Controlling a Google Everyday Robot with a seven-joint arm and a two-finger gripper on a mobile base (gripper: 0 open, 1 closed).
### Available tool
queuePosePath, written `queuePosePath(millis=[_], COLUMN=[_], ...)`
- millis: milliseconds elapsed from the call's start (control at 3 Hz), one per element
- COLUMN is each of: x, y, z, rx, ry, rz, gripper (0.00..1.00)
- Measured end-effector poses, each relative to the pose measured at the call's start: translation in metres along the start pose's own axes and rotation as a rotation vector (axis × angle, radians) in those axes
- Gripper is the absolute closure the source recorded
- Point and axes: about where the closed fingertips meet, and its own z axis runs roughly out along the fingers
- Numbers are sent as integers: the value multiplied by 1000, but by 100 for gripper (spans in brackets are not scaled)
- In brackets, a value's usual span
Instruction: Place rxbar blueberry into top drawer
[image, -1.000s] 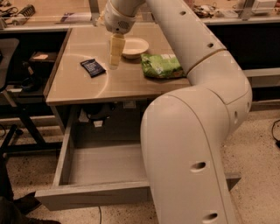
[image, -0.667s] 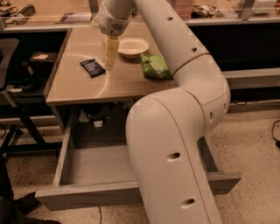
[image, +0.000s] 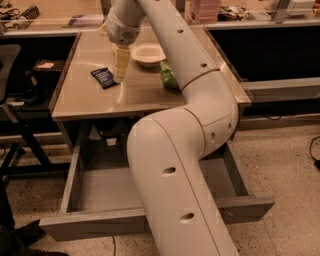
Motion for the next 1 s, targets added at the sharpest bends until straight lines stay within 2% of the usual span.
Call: queuePosePath(millis=[333, 667, 1000], x=[-2, -3, -3], y=[-5, -13, -14], z=[25, 30, 36], rx=[-16, 9, 6], ry=[-11, -18, -17], rz=[-20, -19, -13], gripper=[0, 0, 0])
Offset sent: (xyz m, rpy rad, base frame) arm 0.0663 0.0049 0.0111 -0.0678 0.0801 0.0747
